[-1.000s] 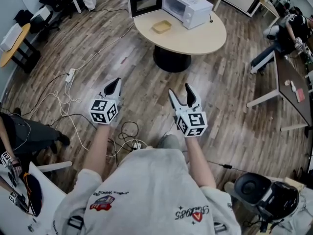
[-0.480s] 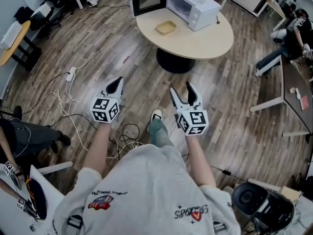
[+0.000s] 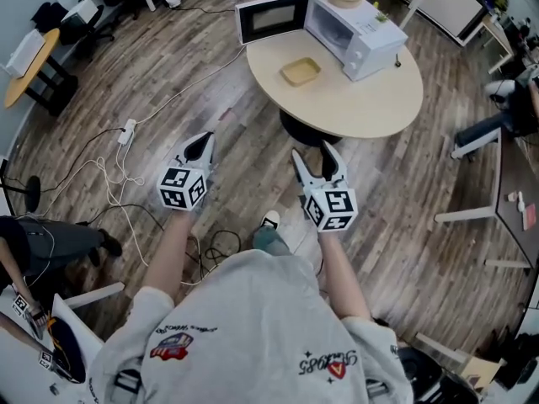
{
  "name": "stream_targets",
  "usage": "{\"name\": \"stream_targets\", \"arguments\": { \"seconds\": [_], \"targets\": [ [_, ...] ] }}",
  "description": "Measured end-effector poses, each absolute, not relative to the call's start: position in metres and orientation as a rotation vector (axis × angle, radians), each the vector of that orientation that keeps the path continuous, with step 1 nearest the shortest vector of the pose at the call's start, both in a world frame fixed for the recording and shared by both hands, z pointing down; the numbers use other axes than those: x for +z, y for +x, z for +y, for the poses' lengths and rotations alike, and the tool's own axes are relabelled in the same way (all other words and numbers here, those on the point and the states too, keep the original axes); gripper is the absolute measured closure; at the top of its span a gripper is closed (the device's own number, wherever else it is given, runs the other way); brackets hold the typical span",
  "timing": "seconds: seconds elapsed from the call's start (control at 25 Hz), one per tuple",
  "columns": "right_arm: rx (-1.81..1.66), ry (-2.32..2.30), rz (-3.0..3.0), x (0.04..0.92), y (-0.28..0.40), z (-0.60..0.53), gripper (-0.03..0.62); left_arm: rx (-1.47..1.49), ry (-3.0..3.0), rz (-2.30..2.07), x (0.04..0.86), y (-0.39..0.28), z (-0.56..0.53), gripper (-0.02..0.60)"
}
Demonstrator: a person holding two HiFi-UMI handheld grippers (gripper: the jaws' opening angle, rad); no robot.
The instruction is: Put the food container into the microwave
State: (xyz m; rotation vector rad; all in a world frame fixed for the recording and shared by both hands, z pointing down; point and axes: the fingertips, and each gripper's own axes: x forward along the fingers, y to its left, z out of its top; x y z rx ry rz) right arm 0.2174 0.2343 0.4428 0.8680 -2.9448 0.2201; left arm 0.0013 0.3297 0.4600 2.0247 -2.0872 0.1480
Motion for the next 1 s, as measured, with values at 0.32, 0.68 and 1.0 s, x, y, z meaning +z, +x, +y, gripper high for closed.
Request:
{"name": "stream_targets", "arguments": {
  "seconds": [0.32, 0.68, 1.0],
  "targets": [
    [0.250, 0.826, -2.932, 0.456, 0.159, 0.137, 0.318, 0.171, 1.970, -2.086, 0.475, -0.051, 0.243, 0.577],
    [0.260, 0.770, -2.929, 0.461, 0.122, 0.083, 0.318, 0.169, 1.924, -2.101, 0.481, -0.081, 0.196, 0.577],
    [0.246, 0.801, -2.945, 0.453, 0.123, 0.050, 0.318, 0.170, 1.962, -2.118, 0.463, -0.088, 0.158, 0.577]
  ]
}}
